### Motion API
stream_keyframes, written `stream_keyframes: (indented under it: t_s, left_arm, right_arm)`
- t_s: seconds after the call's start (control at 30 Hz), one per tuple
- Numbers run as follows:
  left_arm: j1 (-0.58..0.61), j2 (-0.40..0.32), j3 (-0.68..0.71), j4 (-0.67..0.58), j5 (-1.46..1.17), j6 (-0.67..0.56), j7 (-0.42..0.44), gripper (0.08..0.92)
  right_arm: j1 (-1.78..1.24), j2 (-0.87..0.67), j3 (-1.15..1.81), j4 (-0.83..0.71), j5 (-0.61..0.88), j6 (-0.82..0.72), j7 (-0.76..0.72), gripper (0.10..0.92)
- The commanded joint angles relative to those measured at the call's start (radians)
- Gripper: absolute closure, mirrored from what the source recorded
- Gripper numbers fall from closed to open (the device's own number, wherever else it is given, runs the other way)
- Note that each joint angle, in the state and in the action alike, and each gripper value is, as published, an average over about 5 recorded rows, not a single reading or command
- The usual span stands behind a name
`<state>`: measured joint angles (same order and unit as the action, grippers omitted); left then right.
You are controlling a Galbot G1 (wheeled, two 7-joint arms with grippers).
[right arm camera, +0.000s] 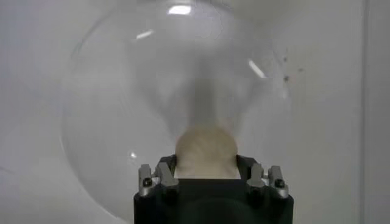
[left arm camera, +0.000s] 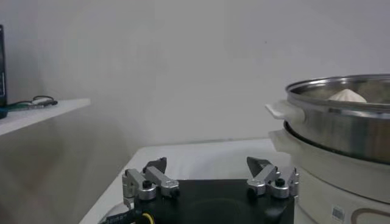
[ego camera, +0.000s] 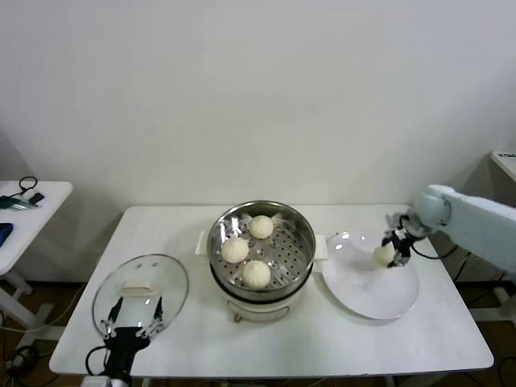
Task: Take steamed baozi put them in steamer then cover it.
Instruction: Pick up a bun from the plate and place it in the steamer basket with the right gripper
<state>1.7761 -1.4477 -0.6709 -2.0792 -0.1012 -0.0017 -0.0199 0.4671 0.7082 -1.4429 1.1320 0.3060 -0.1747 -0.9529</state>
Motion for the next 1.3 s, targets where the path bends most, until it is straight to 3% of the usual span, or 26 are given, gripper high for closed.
stream_keyframes:
  t_s: [0.03,0.2,0.4,0.7,1.03,1.3]
  left_arm:
    - [-0.001,0.003,0.004,-0.002,0.002,0.003,0.001,0.177]
    - [-0.005,0.008,0.007,-0.004,0.001,0.006,0.002,0.177]
    - [-0.006,0.013,0.009,-0.009,0.0,0.007,0.004,0.177]
    - [-0.001,0.013,0.004,-0.011,-0.001,0.006,0.005,0.177]
    - [-0.002,0.01,-0.001,-0.007,-0.003,0.005,0.005,0.177]
    - [-0.004,0.01,-0.003,-0.003,-0.003,0.002,0.005,0.177]
  right_arm:
    - [0.665,0.072,-0.39,0.341,0.361,-0.077,-0.005,0.357]
    - [0.735,0.154,-0.344,0.51,0.526,-0.177,0.072,0.36]
    - [0.618,0.243,-0.237,0.567,0.594,-0.272,0.169,0.356]
    - [0.395,0.341,-0.204,0.498,0.496,-0.307,0.23,0.355]
    - [0.259,0.35,-0.202,0.373,0.342,-0.287,0.229,0.355]
    - [0.204,0.348,-0.177,0.329,0.323,-0.282,0.232,0.355]
